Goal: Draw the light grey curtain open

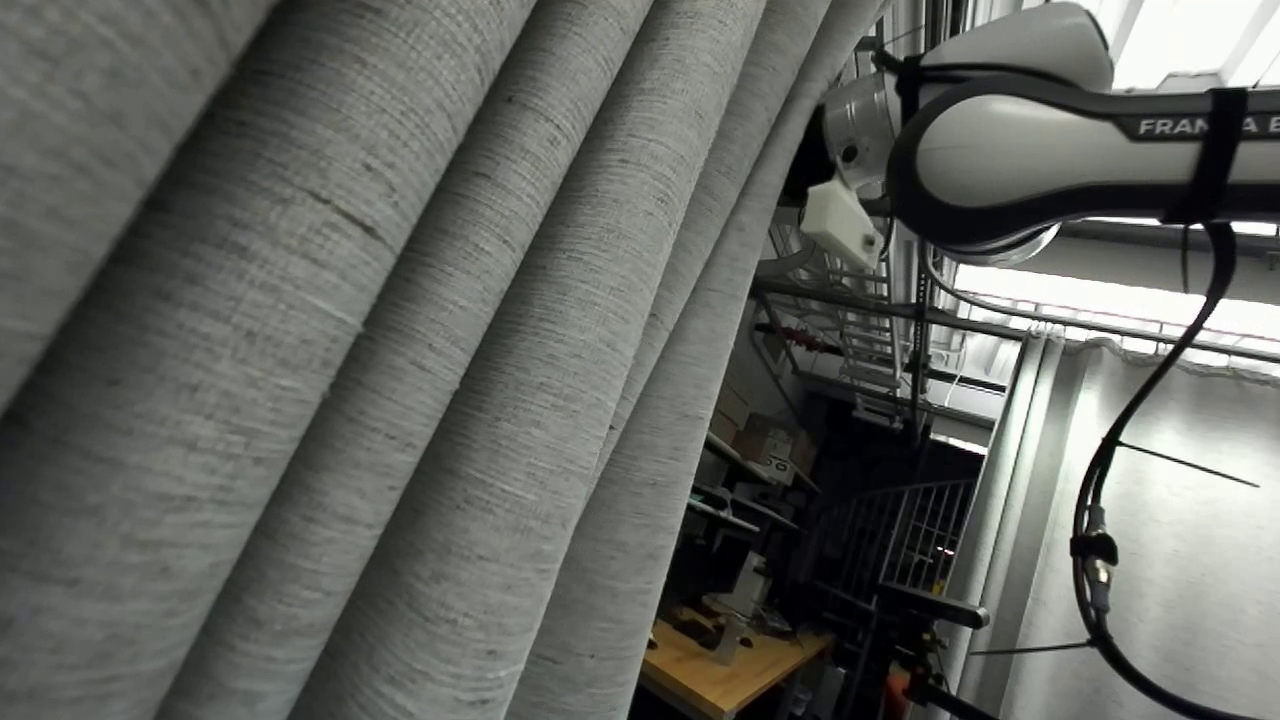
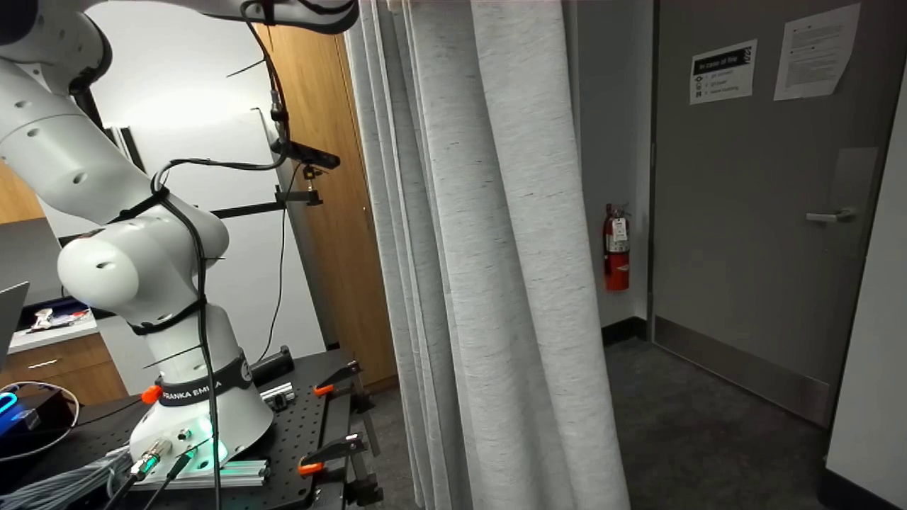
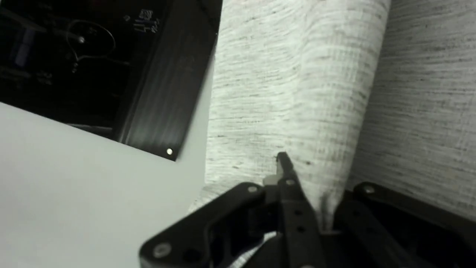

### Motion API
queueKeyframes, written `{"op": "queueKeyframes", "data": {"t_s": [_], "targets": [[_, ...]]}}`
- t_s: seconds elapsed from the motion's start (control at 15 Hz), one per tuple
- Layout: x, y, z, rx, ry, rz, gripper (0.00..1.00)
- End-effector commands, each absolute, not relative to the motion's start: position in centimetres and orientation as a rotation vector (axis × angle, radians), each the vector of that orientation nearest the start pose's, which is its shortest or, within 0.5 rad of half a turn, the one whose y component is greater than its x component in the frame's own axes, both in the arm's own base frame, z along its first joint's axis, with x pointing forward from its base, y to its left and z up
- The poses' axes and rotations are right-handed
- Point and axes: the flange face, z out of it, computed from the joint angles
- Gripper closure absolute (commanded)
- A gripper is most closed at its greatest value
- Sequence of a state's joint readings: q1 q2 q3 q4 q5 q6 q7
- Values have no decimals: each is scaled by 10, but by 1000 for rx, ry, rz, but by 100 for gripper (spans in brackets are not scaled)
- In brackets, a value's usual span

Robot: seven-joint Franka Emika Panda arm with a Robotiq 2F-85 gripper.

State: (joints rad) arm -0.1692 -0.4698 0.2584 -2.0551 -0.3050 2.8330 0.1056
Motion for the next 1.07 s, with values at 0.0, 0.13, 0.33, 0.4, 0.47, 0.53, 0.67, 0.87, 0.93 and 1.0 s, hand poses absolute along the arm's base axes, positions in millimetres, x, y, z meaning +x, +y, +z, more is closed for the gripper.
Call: {"op": "queueKeyframes", "data": {"t_s": [0.0,0.13,0.33,0.4,0.47,0.53,0.67,0.87,0.93,1.0], "targets": [[424,166,725,-2742,-664,-1890,100],[414,196,716,-2725,-785,-1889,100],[406,226,707,-2711,-915,-1891,100],[406,233,704,-2717,-942,-1885,100],[408,237,700,-2731,-953,-1877,100],[409,240,701,-2738,-947,-1897,100],[407,248,704,-2751,-932,-1930,100],[401,270,709,-2767,-976,-1930,100],[397,279,711,-2780,-1013,-1919,100],[392,288,712,-2785,-1042,-1916,100]]}}
